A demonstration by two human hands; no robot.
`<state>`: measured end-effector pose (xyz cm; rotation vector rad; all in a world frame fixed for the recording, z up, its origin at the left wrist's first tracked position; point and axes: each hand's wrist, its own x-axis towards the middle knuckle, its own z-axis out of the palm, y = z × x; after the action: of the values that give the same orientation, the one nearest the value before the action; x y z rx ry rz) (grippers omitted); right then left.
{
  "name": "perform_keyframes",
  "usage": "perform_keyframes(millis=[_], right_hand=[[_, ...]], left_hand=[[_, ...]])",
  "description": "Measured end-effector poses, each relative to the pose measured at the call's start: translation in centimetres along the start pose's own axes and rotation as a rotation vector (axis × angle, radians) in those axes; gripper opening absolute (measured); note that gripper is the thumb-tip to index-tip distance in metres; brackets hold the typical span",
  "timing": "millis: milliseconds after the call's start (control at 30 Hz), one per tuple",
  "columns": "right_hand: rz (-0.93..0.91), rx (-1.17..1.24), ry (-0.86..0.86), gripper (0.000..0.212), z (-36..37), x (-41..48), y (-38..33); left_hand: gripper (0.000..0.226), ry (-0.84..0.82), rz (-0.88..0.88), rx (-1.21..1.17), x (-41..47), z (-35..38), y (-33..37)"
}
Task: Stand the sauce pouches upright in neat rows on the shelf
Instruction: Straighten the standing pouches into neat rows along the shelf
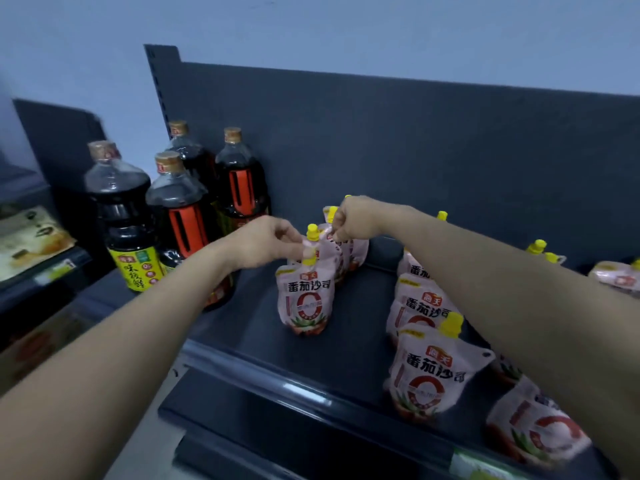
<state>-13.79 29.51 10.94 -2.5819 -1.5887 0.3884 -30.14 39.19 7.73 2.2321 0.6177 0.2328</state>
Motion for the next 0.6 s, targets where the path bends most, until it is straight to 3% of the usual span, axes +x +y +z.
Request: perform_keyframes(millis=[100,300,400,600], right_hand=[[0.016,-0.007,-0.043,0.03,0.7,0.6,-0.8],[0.025,-0.083,-0.095,0.022,1.7,0.6,-1.8],[0.066,-0.193,-0.072,0.039,2.5,0.6,-2.2],[0.087,-0.201,-0.022,0.044,3.4,0.5,-2.4]], left_hand=[[0.022,-0.127,0.009,0.121,-0.5,1.5,-1.3],[0.02,-0.113,0.025,0.208,-0.2,2.0,-2.0],[0.02,-0.218,0.054,0.164,-1.1,2.0,-1.8],[0.022,-0.379,0.093,0.123,-2.4,1.7,-1.4]])
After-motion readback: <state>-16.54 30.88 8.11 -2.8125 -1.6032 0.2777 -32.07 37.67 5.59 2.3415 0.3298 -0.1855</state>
